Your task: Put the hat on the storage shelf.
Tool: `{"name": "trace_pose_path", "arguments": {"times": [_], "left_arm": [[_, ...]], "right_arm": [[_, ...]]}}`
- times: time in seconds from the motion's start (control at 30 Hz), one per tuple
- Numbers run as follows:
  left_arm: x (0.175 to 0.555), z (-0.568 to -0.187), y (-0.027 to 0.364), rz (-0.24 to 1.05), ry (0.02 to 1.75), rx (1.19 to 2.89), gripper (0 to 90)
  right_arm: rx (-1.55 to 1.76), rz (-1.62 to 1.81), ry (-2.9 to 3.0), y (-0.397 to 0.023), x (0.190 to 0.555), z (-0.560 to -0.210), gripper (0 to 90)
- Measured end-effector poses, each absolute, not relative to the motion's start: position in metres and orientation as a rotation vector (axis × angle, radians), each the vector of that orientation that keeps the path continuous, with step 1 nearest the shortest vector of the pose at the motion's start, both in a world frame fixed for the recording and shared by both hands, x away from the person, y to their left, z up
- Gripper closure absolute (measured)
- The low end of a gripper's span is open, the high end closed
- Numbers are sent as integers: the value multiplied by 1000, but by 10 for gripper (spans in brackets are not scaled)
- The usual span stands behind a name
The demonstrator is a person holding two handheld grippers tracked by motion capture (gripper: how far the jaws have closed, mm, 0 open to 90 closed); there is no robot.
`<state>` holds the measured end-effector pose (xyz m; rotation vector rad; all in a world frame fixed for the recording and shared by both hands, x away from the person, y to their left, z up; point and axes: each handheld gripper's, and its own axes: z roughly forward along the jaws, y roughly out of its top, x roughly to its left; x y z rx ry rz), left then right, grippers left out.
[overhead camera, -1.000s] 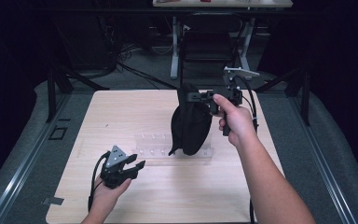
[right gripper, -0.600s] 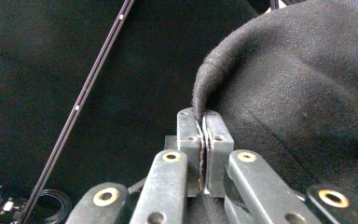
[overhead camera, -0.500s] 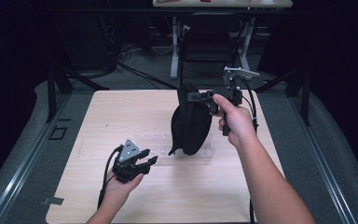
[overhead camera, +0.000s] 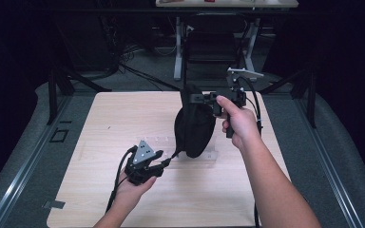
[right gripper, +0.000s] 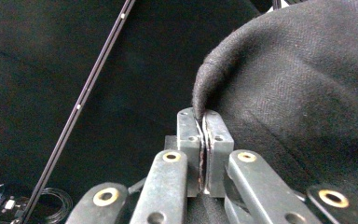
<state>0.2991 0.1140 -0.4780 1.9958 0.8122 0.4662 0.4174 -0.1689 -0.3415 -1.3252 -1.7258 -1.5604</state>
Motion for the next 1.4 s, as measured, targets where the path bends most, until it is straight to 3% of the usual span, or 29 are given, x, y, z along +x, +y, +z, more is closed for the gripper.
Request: {"name": "trace_pose_path", "arguments": {"times": [0.53, 0.93, 1.13, 1.4], "left_arm": [[304, -479, 92, 481, 791, 2004, 706], [307, -472, 78, 516, 765, 2021, 723], [306, -472, 75, 555, 746, 2051, 795], [305, -472, 78, 585, 733, 2073, 815]], "right_arm": [[-1325, -1556, -1730, -168, 417, -341, 883], [-1323, -1562, -1729, -169, 417, -341, 883], [-1315, -1557, -1730, -167, 417, -342, 881], [-1308, -1561, -1739, -165, 415, -340, 853]]}}
